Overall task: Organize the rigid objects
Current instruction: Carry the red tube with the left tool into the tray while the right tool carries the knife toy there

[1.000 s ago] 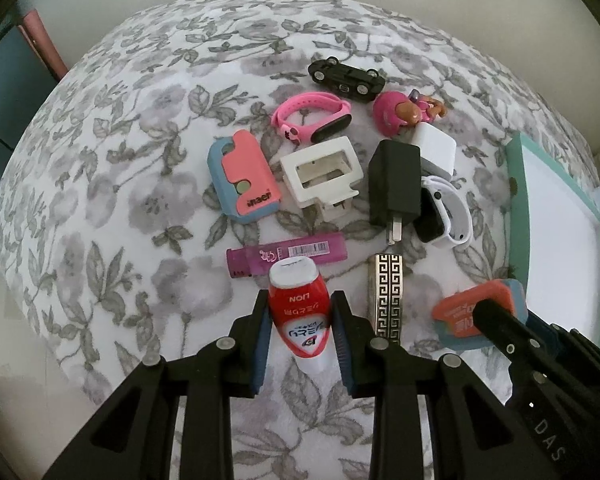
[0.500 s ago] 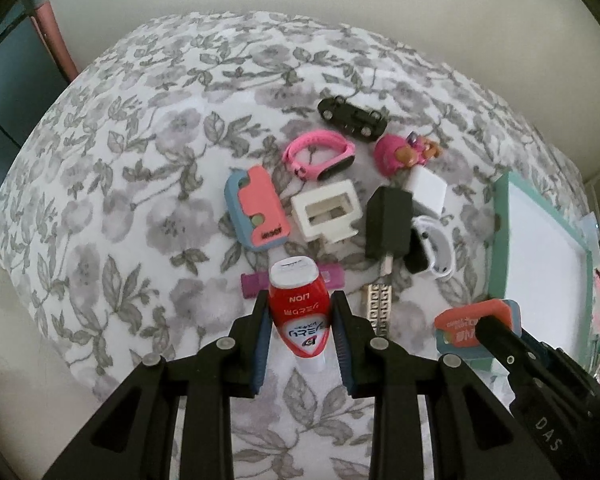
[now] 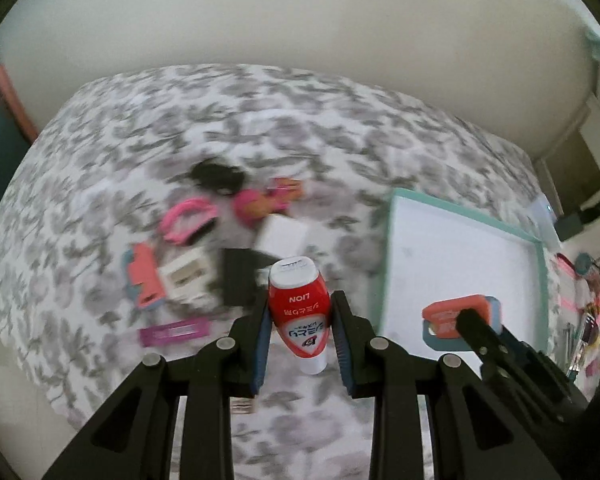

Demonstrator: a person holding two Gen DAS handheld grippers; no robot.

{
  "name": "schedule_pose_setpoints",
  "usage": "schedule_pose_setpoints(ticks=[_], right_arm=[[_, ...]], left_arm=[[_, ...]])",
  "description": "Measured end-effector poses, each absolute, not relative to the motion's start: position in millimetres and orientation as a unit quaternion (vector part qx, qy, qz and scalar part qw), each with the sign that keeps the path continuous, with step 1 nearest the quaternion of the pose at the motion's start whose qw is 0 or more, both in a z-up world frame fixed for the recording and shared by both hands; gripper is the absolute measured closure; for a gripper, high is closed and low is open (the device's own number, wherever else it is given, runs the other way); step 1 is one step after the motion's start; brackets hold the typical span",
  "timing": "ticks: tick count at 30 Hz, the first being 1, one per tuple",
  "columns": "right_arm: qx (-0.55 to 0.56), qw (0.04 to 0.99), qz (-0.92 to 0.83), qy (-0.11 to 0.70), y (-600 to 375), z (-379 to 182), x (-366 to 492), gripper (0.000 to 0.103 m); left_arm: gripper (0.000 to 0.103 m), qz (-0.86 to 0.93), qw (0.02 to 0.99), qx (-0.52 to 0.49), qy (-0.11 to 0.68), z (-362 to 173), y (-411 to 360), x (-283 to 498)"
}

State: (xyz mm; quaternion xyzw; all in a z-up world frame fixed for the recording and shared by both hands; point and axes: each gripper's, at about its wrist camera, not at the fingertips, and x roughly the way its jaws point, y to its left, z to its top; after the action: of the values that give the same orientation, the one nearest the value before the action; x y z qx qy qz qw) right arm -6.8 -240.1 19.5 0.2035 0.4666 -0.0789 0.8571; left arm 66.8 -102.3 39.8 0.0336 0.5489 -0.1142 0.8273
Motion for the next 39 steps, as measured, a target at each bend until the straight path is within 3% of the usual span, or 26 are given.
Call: schedule_pose_setpoints(ticks=[16, 39], right_arm=[[0.307, 0.831, -0.178, 0.429, -343.7, -5.8, -37.1, 0.079], [0.335, 0.807, -0.219, 0.434, -364.3, -23.1, -51.2, 0.078]], left_arm=[[0.073, -0.157, 0.809, 0.069, 0.562, -7.7, -200.8, 73.6], [0.072, -0.166, 0.8, 0.097, 0.568, -38.8, -213.5, 67.9]])
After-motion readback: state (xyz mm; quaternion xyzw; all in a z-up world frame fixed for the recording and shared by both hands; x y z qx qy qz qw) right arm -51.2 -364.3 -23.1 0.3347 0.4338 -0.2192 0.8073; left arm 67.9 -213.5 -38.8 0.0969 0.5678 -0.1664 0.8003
